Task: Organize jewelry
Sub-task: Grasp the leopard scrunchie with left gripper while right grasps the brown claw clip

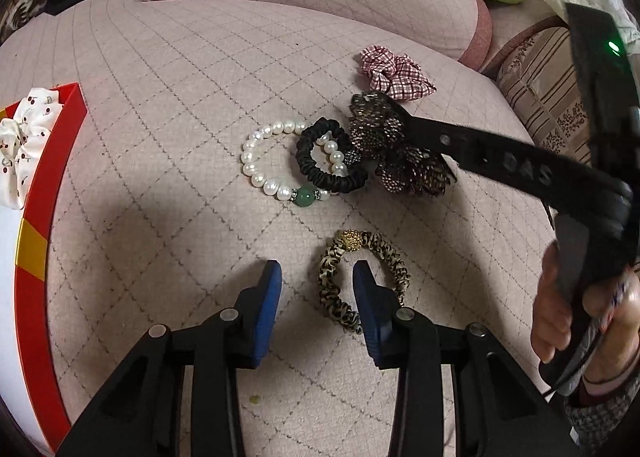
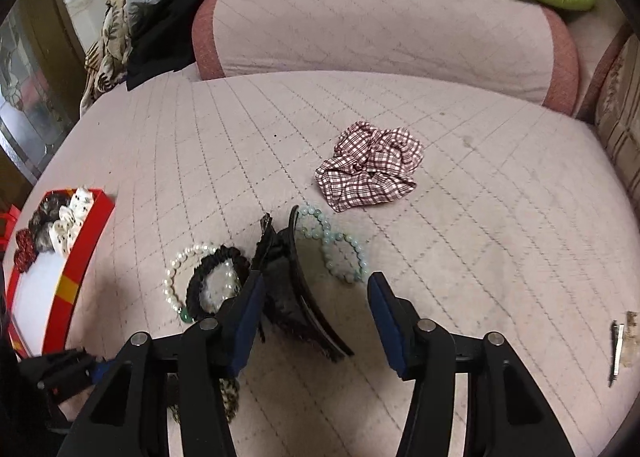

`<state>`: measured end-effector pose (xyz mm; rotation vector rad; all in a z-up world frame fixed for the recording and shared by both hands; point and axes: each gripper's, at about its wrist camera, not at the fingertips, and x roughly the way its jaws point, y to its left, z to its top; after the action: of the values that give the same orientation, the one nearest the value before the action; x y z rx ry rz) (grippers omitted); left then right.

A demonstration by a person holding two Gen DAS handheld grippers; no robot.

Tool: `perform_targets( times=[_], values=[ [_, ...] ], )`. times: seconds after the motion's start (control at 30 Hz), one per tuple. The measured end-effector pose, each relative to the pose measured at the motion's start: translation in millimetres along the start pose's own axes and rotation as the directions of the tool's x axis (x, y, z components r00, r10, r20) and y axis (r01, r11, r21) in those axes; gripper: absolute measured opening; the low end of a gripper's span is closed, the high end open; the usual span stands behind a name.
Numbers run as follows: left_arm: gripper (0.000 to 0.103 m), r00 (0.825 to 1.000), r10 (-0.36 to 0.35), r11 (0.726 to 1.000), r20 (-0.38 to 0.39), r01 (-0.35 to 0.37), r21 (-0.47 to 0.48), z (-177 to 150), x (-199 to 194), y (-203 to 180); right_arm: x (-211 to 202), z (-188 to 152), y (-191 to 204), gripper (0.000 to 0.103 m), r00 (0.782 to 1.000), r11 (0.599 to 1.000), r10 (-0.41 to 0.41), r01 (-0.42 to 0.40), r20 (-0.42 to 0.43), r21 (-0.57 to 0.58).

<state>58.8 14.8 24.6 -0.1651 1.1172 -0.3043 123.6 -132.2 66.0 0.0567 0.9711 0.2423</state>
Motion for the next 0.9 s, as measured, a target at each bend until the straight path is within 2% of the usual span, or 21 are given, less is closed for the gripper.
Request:
perform_targets(
  times=[0.07,0.1,0.13,0.17,0.2,0.27,0.4,0.7,0.9],
  values=[
    [0.035,1.0,0.001,1.0,0.001,-0.001,0.007,-1.0,-0.2,-1.5,5.3,1.6,-3.0,0.045,0.999,0.999,0.036,-0.036,-0.014,0.022],
    [0.031,1.0,-0.002,1.0,-0.001,0.002,0.014,-1.8,-0.2,-3.2,6.6,1.6,-3.7,0.036,0.999,0.998,0.048,-0.048,-0.018,0.028],
    [0.015,1.0,-0.004,1.0,-0.007,0.005,0.02,-2.3,0.6,-4.7,7.5,0.9,-4.3,0.029,0.997,0.997,0.07,-0.069,-0.021,0.038],
    [0.006,1.0,-0.008,1.0,-0.021,0.008,0.026,-3.2,2.1,-6.5,7.8,0.4,-3.8,0.018,0.997,0.996,0.077,-0.076,-0.024,0.04],
    [0.006,1.0,-0.006,1.0,-0.027,0.007,0.031,-4.5,2.6,-8.3,7.9,-0.2,-3.5,0.011,0.997,0.996,0.078,-0.077,-0.025,0.038],
    [0.005,1.0,0.002,0.999,-0.023,-0.001,0.044,-6.4,0.4,-12.5,5.2,-2.6,-2.1,0.006,0.996,0.996,0.087,-0.086,-0.022,0.04],
    [0.005,1.0,-0.015,0.999,-0.019,0.016,0.04,-9.9,-9.6,-13.9,-7.4,-8.6,-3.8,0.005,0.996,0.994,0.086,-0.086,-0.005,0.062],
    [0.005,0.998,-0.031,0.999,0.053,0.031,0.018,-19.5,-63.4,-7.7,-55.7,-21.6,-5.1,0.005,0.996,0.993,0.071,-0.075,0.052,0.089],
    [0.005,0.991,0.033,0.998,0.132,-0.039,0.043,-30.0,-108.2,-3.6,-85.7,-35.4,8.3,0.005,0.993,0.99,0.09,-0.097,0.075,0.099]
  ],
)
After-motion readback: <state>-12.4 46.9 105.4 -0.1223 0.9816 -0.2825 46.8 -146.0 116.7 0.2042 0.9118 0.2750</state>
